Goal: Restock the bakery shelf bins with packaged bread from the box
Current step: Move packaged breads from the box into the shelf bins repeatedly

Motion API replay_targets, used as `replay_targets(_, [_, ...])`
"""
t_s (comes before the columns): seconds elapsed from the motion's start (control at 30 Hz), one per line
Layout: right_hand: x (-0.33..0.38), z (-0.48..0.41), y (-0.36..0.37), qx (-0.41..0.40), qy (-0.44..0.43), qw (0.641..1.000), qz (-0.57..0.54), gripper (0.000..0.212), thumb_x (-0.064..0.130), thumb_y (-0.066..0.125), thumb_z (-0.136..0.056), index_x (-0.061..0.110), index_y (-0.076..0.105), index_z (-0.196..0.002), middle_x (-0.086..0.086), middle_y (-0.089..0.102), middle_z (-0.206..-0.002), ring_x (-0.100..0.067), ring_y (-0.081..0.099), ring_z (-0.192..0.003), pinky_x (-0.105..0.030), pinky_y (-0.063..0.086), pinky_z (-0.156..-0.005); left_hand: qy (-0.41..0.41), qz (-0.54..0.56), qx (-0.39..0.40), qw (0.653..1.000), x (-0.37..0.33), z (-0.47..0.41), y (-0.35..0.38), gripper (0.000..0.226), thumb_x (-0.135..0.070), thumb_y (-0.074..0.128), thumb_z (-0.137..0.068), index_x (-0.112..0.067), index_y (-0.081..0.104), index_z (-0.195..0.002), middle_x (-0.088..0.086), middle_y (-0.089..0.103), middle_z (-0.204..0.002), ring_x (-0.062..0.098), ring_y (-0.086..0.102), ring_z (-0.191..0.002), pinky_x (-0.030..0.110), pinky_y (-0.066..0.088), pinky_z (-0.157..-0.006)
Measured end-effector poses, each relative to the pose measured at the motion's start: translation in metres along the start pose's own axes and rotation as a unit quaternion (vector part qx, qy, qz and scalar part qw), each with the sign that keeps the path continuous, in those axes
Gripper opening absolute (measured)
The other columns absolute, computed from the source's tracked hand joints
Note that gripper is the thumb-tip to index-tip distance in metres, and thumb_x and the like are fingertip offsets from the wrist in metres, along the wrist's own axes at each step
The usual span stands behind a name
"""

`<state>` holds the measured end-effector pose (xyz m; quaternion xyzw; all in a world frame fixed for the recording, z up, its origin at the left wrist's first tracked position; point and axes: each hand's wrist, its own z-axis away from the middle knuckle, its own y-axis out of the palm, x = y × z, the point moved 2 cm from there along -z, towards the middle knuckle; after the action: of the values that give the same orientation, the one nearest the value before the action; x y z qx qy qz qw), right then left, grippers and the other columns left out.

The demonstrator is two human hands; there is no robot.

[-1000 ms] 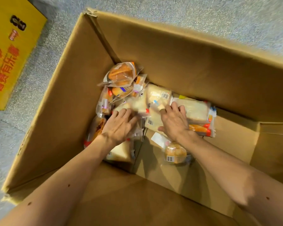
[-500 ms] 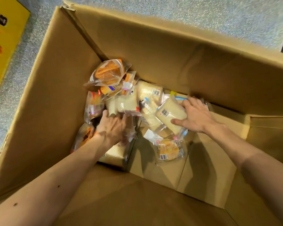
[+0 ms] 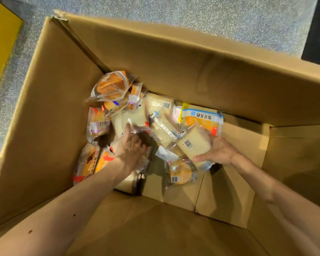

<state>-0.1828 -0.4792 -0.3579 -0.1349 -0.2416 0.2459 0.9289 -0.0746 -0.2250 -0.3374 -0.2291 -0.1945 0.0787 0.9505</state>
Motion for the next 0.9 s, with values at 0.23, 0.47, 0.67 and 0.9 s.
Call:
replay_targets(0.23, [-0.029,0.021,0.027,0.017,0.008,0.99,-0.137,0.063,0.033,0.088,-0.072,0.024,0.054,-0.124,0.008,0.064,-0.115,-0.013,0.062,-0.107,-0.028,0.05,-0.087,0.048,-0.006,-0.049,0.998,-0.009,-0.002,0.003,0.059,-0.027,0.058,-0.095,-0.015,0.03,-0.147,0.003,0.062,-0.131,0.03,0.049,-0.132,0.051,0.017,-0.117])
replay_targets(0.47, [-0.046,0.076,0.033,0.016,0.039,0.968,-0.249,0.058,0.032,0.088,-0.072,0.025,0.056,-0.12,0.006,0.071,-0.112,-0.012,0.069,-0.097,-0.024,0.057,-0.066,0.083,0.166,-0.071,0.98,0.006,0.01,-0.001,0.042,-0.047,0.048,-0.098,-0.024,0.047,-0.133,-0.003,0.057,-0.132,0.018,0.055,-0.12,0.034,0.041,-0.105])
replay_targets(0.67, [-0.046,0.159,0.007,-0.02,0.012,0.929,-0.369,0.046,0.02,0.081,-0.081,0.028,0.055,-0.117,0.001,0.069,-0.118,-0.016,0.069,-0.103,-0.03,0.061,-0.079,0.064,0.644,-0.05,0.761,0.01,0.061,-0.063,0.046,-0.038,0.086,-0.073,-0.028,0.064,-0.112,-0.012,0.065,-0.108,0.012,0.059,-0.104,0.017,0.045,-0.081])
replay_targets(0.9, [-0.051,0.272,-0.016,-0.125,-0.047,0.873,-0.47,0.053,0.015,0.081,-0.079,0.03,0.052,-0.121,0.003,0.069,-0.117,-0.017,0.069,-0.105,-0.04,0.06,-0.086,0.137,0.797,-0.016,0.587,-0.004,0.136,-0.148,0.101,-0.054,0.096,-0.048,-0.014,0.056,-0.131,0.004,0.072,-0.118,0.023,0.069,-0.108,0.045,0.054,-0.097])
